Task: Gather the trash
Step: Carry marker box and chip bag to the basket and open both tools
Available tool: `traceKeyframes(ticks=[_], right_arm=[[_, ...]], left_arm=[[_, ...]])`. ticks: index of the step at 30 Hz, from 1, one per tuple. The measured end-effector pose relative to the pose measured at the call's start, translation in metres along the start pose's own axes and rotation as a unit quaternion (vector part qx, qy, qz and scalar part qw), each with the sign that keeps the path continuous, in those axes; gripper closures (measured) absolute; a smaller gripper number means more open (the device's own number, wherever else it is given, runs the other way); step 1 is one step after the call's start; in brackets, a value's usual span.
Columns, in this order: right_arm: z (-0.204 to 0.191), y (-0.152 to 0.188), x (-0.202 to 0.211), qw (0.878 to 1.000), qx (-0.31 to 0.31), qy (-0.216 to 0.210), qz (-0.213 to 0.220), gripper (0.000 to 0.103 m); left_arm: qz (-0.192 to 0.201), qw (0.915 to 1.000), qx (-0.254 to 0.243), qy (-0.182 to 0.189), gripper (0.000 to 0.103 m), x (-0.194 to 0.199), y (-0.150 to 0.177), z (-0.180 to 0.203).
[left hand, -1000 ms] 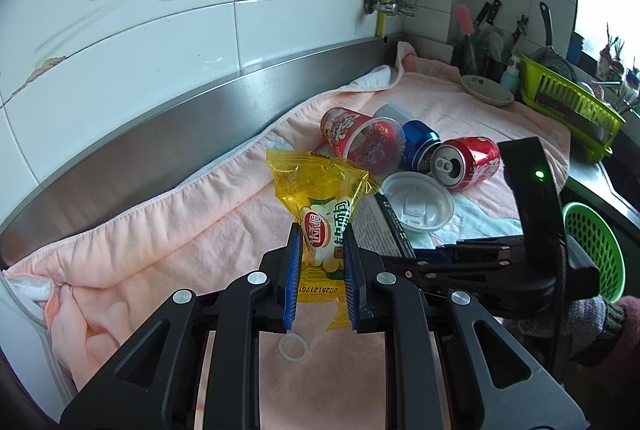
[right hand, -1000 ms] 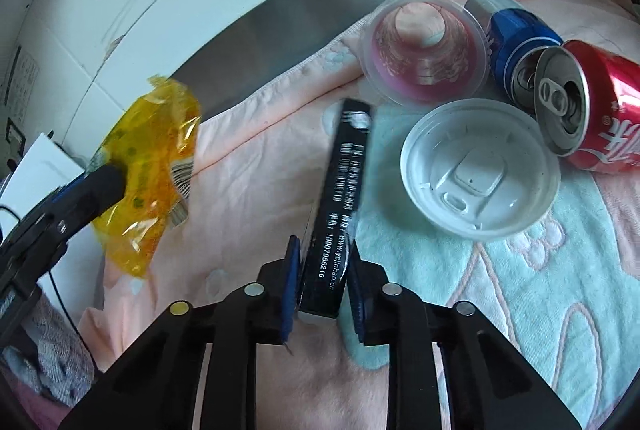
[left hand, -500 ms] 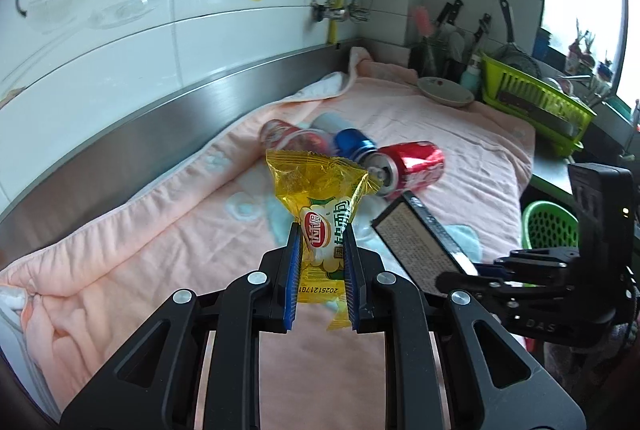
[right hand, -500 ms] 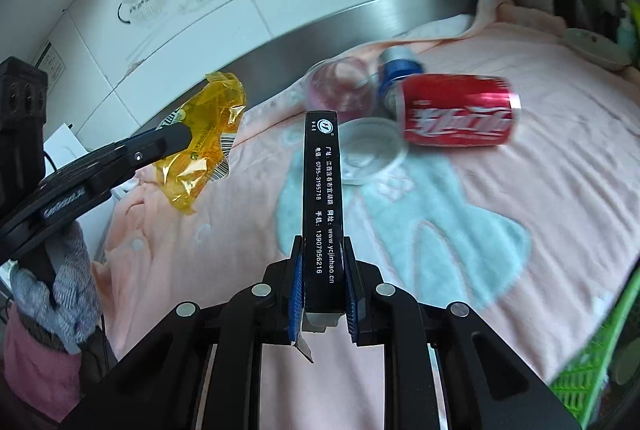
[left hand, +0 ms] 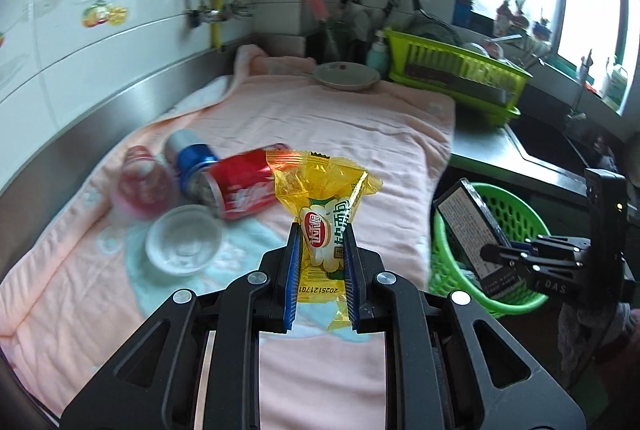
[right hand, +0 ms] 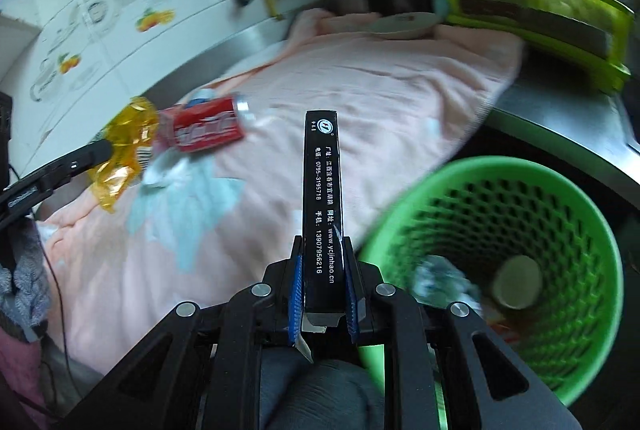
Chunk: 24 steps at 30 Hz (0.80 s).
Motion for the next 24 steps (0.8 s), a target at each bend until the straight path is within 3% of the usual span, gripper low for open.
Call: traceKeyframes(ticks=[9,16,24], right_arm=[[0.106,0.023,0.012,0.995,-0.059,0.082,-0.007,0.086],[0.150,0.041,0.008,0.990,-0.076,0.120,-0.020,0.086],[0.168,0.051,0.008,0.989,-0.091,0.118,-0.025,0.084]], left_arm=[[-0.034,0.9974,-0.040,0.049,0.084,-0.046,0.000,0.079],[-0.062,0.9935,-0.054,0.078,0.084,-0.081,0.006,0.125],[-0.086,0.9887,-0.056,0.109,0.084,-0.108,0.015,0.158]])
Point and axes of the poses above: each gripper's, at about its wrist camera, not at the fingertips, and x roughly against the way its jaws point, z to its right, y to its underside, the point moved 8 cm from there along -x, roughly the way its jaws point, and after that the axes turned 4 degrees about y, right-handed, at the moved point
